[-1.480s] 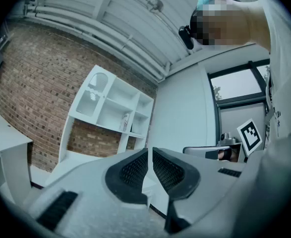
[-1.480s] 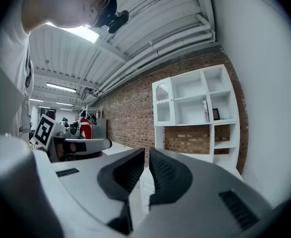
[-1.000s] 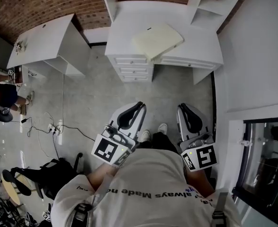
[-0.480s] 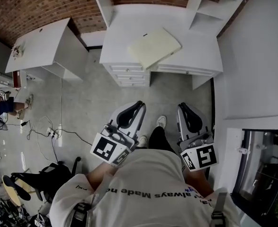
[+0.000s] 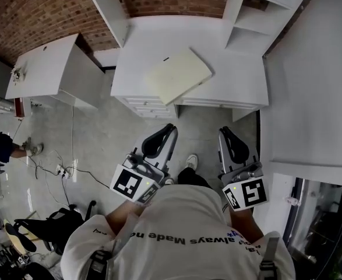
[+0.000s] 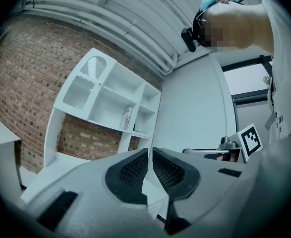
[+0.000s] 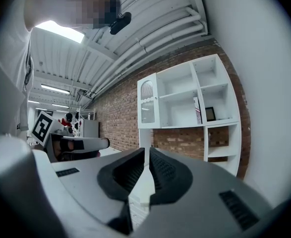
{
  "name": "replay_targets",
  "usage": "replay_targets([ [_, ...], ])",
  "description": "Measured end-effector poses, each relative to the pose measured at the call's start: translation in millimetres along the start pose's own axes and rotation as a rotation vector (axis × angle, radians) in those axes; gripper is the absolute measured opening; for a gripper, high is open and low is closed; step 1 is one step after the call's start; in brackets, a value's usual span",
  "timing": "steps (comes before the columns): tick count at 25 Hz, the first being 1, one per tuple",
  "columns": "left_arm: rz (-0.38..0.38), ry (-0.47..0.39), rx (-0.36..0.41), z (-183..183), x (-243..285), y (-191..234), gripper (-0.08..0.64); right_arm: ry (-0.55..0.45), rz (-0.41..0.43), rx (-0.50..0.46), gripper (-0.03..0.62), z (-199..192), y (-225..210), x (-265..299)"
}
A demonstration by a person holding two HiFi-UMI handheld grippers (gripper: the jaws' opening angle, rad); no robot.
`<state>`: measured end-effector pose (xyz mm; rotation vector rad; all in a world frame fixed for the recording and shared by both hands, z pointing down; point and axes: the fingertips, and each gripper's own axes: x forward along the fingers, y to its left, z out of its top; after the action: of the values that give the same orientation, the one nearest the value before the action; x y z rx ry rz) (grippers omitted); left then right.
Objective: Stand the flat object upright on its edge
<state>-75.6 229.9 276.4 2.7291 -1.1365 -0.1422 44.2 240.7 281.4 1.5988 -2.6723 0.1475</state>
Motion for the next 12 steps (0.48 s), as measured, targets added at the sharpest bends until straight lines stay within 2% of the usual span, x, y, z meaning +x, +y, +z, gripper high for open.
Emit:
replay_targets([
  [6, 0.017, 0.009, -0.005, -8, 47, 4, 0.035, 0.005, 0.008, -0.018, 0.034, 1, -45, 17],
  [12, 0.045, 0.022, -0.017, -11, 74, 17, 0.035, 0.02, 0.03, -0.017, 0.034, 1, -70, 40],
])
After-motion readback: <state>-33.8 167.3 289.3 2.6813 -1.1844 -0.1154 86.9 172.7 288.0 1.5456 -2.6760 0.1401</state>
